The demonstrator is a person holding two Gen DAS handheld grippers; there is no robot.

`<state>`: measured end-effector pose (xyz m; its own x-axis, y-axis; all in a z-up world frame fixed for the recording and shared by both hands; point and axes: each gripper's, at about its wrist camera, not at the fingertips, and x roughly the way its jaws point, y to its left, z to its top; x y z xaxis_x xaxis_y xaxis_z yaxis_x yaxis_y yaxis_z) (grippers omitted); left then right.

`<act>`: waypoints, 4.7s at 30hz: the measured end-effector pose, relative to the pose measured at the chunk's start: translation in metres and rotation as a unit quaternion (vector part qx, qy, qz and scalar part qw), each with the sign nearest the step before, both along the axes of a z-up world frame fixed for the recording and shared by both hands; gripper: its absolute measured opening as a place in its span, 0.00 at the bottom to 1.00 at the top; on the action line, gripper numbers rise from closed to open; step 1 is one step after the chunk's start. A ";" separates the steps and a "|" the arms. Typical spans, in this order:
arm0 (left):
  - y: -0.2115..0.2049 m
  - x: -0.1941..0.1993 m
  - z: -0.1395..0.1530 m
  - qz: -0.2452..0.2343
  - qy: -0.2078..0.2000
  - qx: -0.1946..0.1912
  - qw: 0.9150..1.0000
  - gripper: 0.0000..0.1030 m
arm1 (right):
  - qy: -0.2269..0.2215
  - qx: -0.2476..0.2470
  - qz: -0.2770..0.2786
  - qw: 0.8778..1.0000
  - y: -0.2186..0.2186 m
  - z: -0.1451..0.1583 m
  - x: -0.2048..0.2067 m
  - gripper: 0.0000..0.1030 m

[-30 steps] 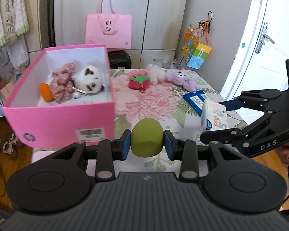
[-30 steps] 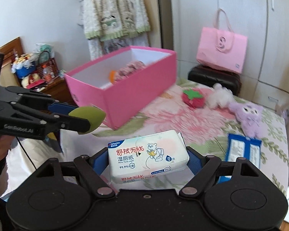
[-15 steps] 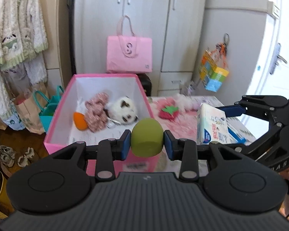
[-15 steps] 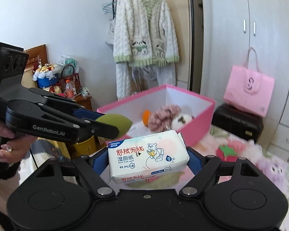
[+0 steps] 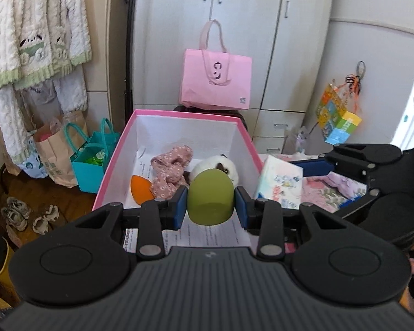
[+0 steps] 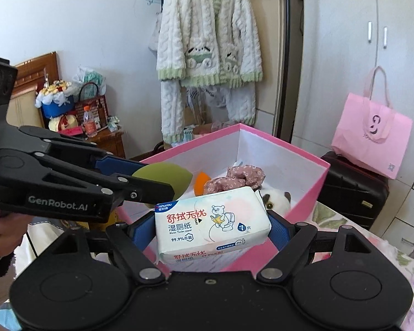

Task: Organize soft objects
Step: 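Carry the green sponge and white wipes pack into the pink box and open both grippers, then withdraw both grippers from the box toward the blue wipes pack on the bed, then close both grippers on the ends of the blue wipes pack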

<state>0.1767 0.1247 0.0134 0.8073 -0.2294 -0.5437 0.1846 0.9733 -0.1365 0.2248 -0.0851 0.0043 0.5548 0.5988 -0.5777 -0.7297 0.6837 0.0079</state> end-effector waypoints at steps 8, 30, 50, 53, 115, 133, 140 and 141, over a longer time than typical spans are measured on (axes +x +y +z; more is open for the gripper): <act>0.005 0.042 -0.021 0.038 0.028 0.010 0.999 0.35 | 0.012 -0.041 0.027 0.999 0.036 -0.023 0.040 0.84; 0.013 0.060 -0.031 0.057 0.050 0.019 0.997 0.60 | -0.001 -0.089 0.046 0.995 0.043 -0.034 0.054 0.92; -0.015 -0.040 0.028 -0.038 0.002 0.049 0.998 0.71 | -0.048 -0.082 0.016 0.995 -0.019 0.020 -0.044 0.92; -0.024 -0.055 0.036 -0.058 0.001 0.054 0.997 0.74 | -0.051 -0.082 0.015 0.995 -0.032 0.028 -0.059 0.92; -0.283 0.032 -0.117 -0.204 0.121 -0.023 0.971 0.69 | -0.002 -0.002 -0.220 0.975 -0.251 -0.140 -0.038 0.93; -0.295 0.041 -0.132 -0.165 0.120 -0.056 0.977 0.41 | -0.047 0.041 -0.314 0.947 -0.241 -0.153 -0.058 0.75; -0.298 0.032 -0.136 -0.177 0.104 -0.064 0.977 0.40 | -0.054 0.074 -0.331 0.939 -0.245 -0.158 -0.062 0.72; -0.300 0.030 -0.135 -0.179 0.101 -0.060 0.977 0.40 | -0.056 0.074 -0.332 0.939 -0.244 -0.158 -0.064 0.71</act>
